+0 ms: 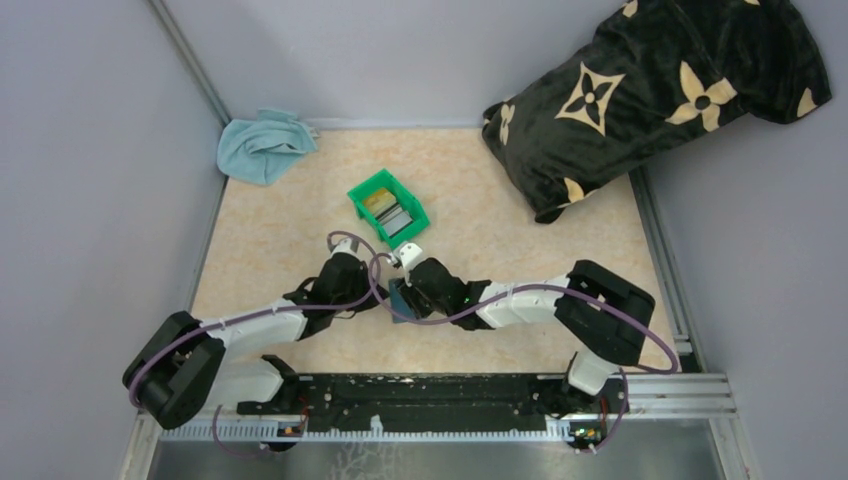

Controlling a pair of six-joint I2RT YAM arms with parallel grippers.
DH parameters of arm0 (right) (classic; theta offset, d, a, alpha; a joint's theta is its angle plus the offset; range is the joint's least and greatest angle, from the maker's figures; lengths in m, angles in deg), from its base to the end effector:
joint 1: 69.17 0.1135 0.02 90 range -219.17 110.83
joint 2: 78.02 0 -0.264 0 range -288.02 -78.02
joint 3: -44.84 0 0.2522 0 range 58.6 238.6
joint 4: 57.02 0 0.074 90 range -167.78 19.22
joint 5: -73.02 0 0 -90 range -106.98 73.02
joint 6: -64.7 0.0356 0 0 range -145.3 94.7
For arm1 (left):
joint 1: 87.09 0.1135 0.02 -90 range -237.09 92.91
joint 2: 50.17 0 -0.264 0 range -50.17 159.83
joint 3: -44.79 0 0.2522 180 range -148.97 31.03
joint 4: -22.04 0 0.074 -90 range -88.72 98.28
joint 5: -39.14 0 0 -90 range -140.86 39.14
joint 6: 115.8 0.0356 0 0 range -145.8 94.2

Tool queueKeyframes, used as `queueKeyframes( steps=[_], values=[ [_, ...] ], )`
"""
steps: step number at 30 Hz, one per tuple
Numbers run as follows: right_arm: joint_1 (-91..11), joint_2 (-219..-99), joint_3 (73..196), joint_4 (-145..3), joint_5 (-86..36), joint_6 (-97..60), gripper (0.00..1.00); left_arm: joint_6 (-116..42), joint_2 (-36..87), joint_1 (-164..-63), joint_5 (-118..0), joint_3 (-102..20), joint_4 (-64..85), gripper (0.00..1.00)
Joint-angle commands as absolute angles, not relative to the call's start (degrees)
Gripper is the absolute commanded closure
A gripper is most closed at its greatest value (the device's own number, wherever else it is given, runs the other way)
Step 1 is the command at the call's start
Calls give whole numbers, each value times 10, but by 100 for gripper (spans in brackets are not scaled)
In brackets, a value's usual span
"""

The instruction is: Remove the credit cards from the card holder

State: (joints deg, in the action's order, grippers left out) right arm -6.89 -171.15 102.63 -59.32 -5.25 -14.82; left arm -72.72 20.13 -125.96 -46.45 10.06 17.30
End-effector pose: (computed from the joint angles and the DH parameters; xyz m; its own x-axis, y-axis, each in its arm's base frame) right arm 0.1582 0.2855 0.1647 -0.4234 -0.4228 -0.8012 -0.7270 0.6863 0.0220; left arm 0.1727 -0.1357 0.1445 -0.7677 -0.3166 -0.5572 0.0283 0.8519 -0.5230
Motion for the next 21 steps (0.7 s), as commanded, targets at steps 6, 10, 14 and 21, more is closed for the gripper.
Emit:
queueKeyframes(
  steps=[6,10,14,21],
  values=[
    [-62,-1752,1052,-586,-54,-144,73,-738,188,-1262,-474,96,181,100],
    [-62,-1760,1048,-600,-31,-126,96,-739,185,-1261,-476,96,182,99],
    [-62,-1764,1049,-615,-19,-111,100,-741,175,-1262,-479,98,180,98],
    [-79,-1713,1023,-584,-48,-74,100,-743,144,-1262,-496,108,195,93]
  ],
)
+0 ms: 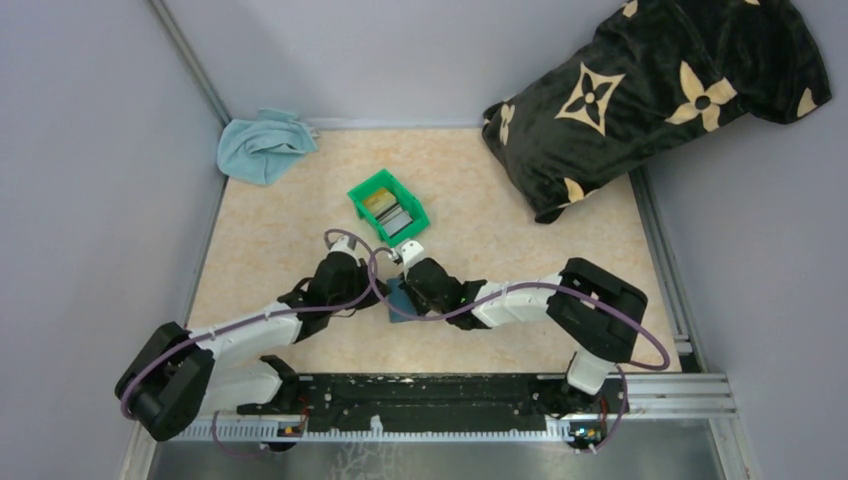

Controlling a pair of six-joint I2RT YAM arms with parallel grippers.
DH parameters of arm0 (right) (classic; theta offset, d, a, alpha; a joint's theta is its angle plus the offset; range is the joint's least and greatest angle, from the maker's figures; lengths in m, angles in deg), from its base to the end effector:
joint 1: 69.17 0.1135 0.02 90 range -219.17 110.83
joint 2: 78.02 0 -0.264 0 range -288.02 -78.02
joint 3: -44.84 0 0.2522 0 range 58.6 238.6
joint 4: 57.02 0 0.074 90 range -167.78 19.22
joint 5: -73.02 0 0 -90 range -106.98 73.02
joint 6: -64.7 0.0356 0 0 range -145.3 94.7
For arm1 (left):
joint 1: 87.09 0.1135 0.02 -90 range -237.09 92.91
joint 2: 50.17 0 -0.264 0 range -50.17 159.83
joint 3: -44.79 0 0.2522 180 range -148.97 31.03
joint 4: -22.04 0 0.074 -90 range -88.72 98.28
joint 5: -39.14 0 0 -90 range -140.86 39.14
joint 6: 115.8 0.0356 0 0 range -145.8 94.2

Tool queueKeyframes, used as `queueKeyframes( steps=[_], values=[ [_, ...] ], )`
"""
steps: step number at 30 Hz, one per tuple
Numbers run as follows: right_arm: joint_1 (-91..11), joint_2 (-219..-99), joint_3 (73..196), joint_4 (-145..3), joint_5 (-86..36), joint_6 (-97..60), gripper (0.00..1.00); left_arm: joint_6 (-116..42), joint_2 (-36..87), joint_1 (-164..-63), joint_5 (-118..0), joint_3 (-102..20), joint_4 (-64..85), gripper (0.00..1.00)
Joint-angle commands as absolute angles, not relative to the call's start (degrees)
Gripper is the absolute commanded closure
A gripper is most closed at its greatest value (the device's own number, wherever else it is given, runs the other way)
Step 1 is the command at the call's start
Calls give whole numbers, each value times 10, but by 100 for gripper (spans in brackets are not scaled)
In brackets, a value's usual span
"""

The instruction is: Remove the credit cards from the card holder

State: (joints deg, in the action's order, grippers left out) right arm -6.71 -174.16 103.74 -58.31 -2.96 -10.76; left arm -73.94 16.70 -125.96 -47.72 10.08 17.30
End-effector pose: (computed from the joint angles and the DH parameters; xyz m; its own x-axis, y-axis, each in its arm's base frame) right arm 0.1620 0.2921 0.1558 -0.4728 -0.3798 -0.7951 -0.6756 0.7356 0.0503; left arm 0.1705 -0.1349 0.1563 -0.7532 -0.3480 -0.5581 0.0472 0.8177 -0.5736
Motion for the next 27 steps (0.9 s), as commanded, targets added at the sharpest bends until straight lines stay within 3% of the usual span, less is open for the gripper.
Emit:
queueKeyframes(
  steps=[1,5,7,15,21,24,27],
  values=[
    [-87,-1696,1012,-570,-69,-63,100,-744,140,-1261,-503,108,200,89],
    [-127,-1653,981,-529,-146,-28,100,-748,140,-1262,-538,121,246,65],
    [-131,-1644,978,-529,-150,-28,100,-751,157,-1262,-540,127,261,64],
    [-148,-1614,955,-544,-143,0,100,-772,286,-1262,-589,124,340,76],
    [-154,-1581,925,-586,-81,9,100,-770,306,-1262,-597,112,329,77],
    [-155,-1575,910,-601,-56,17,100,-764,283,-1262,-591,106,312,74],
    [-156,-1574,900,-616,-37,31,100,-757,255,-1262,-587,100,295,60]
  ],
)
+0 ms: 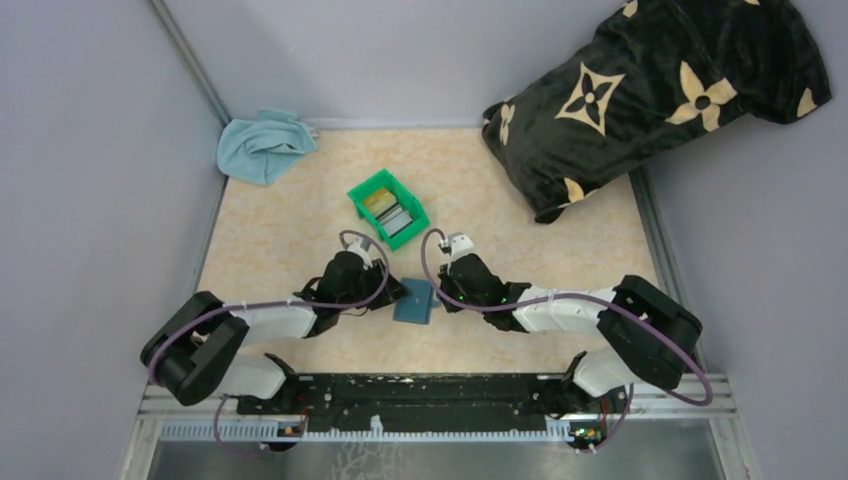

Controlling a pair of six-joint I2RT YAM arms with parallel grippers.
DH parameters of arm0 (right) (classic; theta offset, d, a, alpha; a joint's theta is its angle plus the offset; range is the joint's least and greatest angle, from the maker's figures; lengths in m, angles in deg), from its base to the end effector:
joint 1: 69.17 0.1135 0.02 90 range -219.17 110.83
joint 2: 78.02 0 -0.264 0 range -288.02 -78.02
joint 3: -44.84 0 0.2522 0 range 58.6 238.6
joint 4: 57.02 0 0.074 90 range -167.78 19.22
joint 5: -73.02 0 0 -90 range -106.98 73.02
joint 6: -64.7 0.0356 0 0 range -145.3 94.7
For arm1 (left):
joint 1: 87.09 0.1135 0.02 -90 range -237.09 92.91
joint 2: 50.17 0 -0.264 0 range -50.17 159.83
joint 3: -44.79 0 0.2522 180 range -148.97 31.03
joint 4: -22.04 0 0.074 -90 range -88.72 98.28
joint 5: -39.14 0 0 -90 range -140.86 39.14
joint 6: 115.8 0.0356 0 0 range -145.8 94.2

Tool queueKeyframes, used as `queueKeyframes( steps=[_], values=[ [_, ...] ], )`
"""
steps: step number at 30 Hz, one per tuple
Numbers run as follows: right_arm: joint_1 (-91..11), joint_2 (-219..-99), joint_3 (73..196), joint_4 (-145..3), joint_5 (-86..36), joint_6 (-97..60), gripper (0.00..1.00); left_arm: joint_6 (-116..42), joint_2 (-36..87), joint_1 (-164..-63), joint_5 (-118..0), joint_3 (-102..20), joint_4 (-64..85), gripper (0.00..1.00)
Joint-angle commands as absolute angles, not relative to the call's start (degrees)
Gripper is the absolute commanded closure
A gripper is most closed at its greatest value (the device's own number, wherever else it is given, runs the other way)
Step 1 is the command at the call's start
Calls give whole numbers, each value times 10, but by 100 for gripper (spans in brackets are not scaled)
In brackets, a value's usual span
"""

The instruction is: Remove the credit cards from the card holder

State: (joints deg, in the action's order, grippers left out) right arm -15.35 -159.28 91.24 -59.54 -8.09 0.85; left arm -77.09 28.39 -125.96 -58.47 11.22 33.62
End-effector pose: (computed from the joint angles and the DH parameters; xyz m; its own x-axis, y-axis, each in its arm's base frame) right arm 0.1659 0.2176 0.1640 -0.6412 -0.1391 -0.7546 -0.4928 0.8285 0.2660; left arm 0.1817 -0.1525 0.1338 -0.8206 -0.3320 -0.4651 0.1083 0.7089 -0.6970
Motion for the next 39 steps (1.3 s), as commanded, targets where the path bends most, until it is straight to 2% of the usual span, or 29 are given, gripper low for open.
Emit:
queueKeyframes(
  steps=[1,2,4,6,7,12,15,19,27,35,37,39],
  values=[
    [-156,-1572,897,-619,-34,34,100,-754,247,-1263,-591,99,296,46],
    [-156,-1570,893,-619,-32,36,100,-751,240,-1263,-597,96,296,34],
    [-157,-1556,887,-617,-31,39,100,-738,234,-1269,-611,84,294,18],
    [-157,-1533,889,-624,-39,37,100,-727,234,-1279,-612,67,278,9],
    [-157,-1519,891,-629,-44,35,100,-723,233,-1282,-610,61,270,8],
    [-157,-1456,917,-644,-61,19,100,-723,215,-1286,-599,60,268,8],
    [-157,-1456,941,-653,-63,13,100,-717,205,-1286,-610,55,262,3],
    [-157,-1472,961,-663,-61,9,100,-716,180,-1287,-599,59,247,1],
    [-153,-1450,981,-681,-67,-5,100,-709,131,-1286,-558,62,205,9],
    [-152,-1433,986,-682,-70,-23,100,-696,131,-1286,-541,42,176,18],
    [-152,-1430,992,-689,-63,-27,100,-694,136,-1287,-542,31,171,19],
    [-152,-1430,998,-698,-54,-28,100,-690,139,-1287,-541,21,169,15]
  ],
)
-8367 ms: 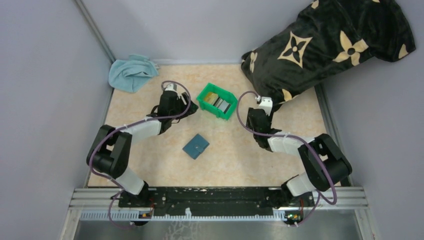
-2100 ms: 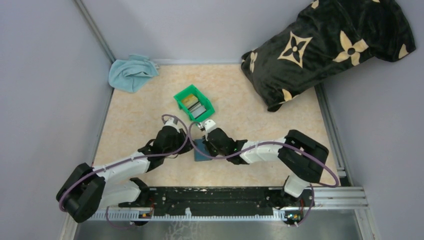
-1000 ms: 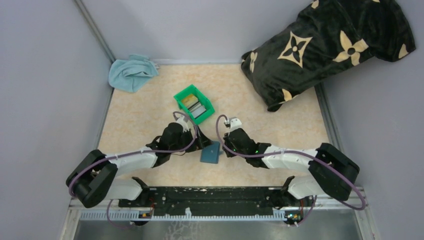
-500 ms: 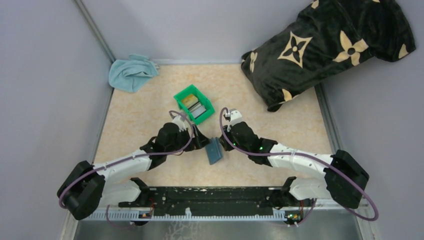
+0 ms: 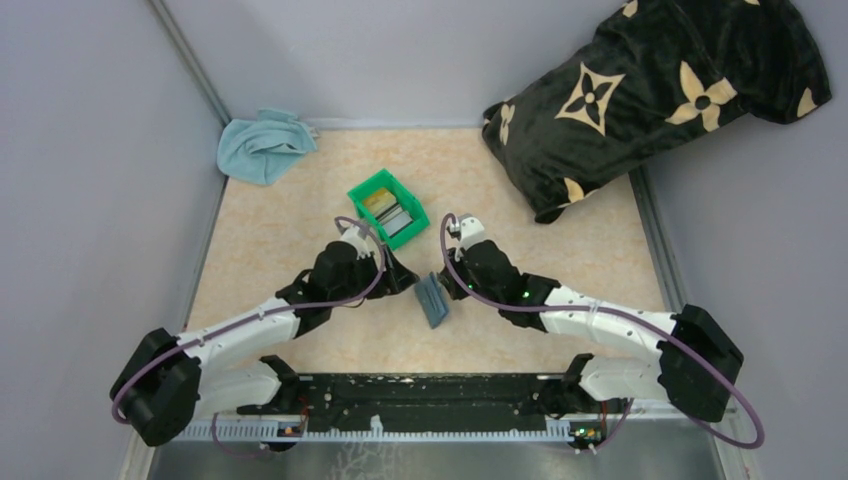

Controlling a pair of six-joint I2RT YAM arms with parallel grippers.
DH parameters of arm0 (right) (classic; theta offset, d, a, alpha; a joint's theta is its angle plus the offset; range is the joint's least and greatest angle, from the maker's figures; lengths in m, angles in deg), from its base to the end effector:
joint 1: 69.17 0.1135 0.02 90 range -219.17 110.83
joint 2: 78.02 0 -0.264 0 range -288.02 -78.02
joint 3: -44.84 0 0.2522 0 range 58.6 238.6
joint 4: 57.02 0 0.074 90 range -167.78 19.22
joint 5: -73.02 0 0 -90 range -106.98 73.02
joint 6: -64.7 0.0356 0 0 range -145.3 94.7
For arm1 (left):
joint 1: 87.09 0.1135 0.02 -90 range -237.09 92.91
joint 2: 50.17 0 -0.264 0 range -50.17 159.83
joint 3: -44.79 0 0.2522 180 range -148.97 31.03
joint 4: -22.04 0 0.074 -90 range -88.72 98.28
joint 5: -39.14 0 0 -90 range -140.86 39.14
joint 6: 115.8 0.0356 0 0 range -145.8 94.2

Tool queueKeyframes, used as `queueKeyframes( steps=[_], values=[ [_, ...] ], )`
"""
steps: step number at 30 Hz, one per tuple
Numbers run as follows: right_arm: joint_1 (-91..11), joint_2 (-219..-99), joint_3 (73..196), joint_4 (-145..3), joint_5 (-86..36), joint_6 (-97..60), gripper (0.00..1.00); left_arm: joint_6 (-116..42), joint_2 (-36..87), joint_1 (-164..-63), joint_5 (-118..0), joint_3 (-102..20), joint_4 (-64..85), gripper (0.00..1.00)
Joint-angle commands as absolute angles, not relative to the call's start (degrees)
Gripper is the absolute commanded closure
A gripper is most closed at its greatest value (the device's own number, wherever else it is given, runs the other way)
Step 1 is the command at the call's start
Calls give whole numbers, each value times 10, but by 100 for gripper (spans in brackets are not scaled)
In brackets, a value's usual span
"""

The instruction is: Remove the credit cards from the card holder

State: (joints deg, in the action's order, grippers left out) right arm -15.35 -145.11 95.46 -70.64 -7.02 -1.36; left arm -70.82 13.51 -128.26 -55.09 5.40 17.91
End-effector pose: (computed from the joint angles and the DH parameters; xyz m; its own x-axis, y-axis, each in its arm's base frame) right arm 0.1546 0.2009 0.2305 -0.5573 -0.0849 -0.8260 -0.5258 0.8060 0.2718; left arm 0.1707 -0.1528 0.1943 -0.7522 -0.2793 -0.5968 0.2452 0.7221 -0.6469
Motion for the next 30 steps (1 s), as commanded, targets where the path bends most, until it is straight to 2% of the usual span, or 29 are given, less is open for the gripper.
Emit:
queueKeyframes(
  steps=[1,9,16,18,21,22,24,30],
  values=[
    [-152,-1430,1000,-702,-50,-28,100,-687,140,-1287,-538,14,164,13],
    [-152,-1431,994,-712,-25,-27,100,-686,132,-1287,-549,0,158,12],
    [-154,-1425,990,-715,-32,-25,100,-695,163,-1287,-580,14,193,23],
    [-154,-1417,986,-707,-42,-24,100,-693,173,-1288,-587,12,203,37],
    [-154,-1411,976,-697,-47,-14,100,-681,195,-1295,-603,5,220,80],
    [-154,-1411,973,-694,-49,-11,100,-675,206,-1298,-604,1,220,88],
    [-153,-1413,970,-691,-56,-7,100,-668,229,-1304,-600,-9,214,96],
    [-157,-1409,957,-687,-52,-1,100,-667,285,-1316,-602,-16,217,100]
  ],
)
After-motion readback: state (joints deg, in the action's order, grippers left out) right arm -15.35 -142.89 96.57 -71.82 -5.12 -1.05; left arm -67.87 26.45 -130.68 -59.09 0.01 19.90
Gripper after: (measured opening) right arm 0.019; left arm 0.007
